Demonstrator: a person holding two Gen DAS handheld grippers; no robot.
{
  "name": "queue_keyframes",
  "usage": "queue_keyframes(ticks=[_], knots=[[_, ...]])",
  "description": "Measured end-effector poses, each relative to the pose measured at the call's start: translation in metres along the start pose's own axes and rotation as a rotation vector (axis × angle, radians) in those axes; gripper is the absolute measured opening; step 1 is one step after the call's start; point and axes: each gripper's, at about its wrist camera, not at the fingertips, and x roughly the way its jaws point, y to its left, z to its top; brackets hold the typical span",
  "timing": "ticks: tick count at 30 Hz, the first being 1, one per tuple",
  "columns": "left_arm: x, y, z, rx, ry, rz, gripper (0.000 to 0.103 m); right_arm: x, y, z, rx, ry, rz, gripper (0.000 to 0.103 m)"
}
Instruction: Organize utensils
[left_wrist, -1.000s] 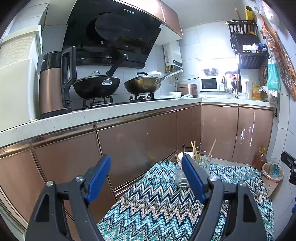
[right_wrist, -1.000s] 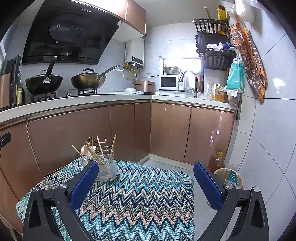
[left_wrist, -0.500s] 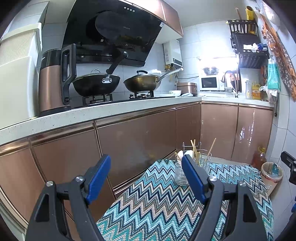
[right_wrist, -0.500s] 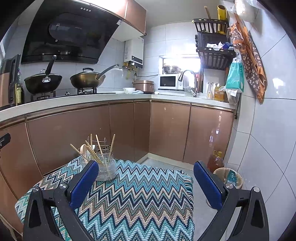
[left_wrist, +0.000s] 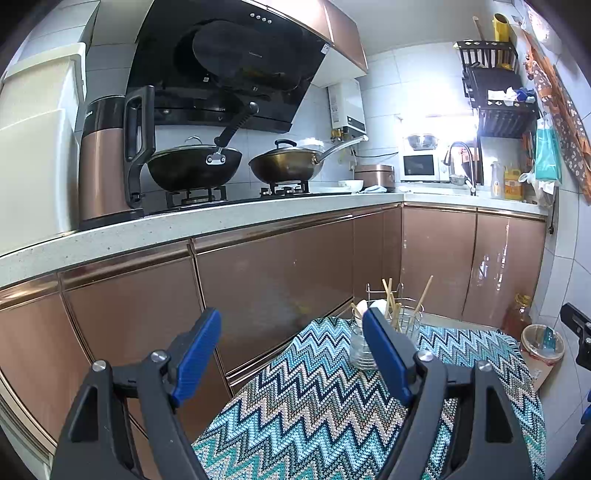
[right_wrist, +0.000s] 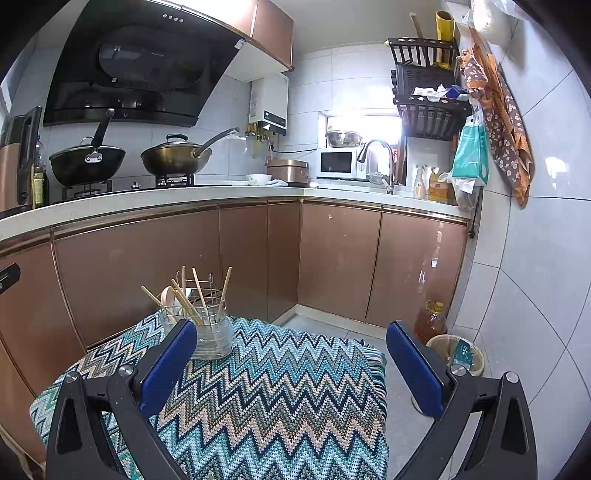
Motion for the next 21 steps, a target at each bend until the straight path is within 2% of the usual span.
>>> queue_keyframes(ticks=[21], knots=[[0.002, 0.0066, 0.0011, -0.009, -0.006, 0.012, 0.078, 0.002, -0.0007, -0.0007, -0.005, 0.006, -0.005, 0.103]])
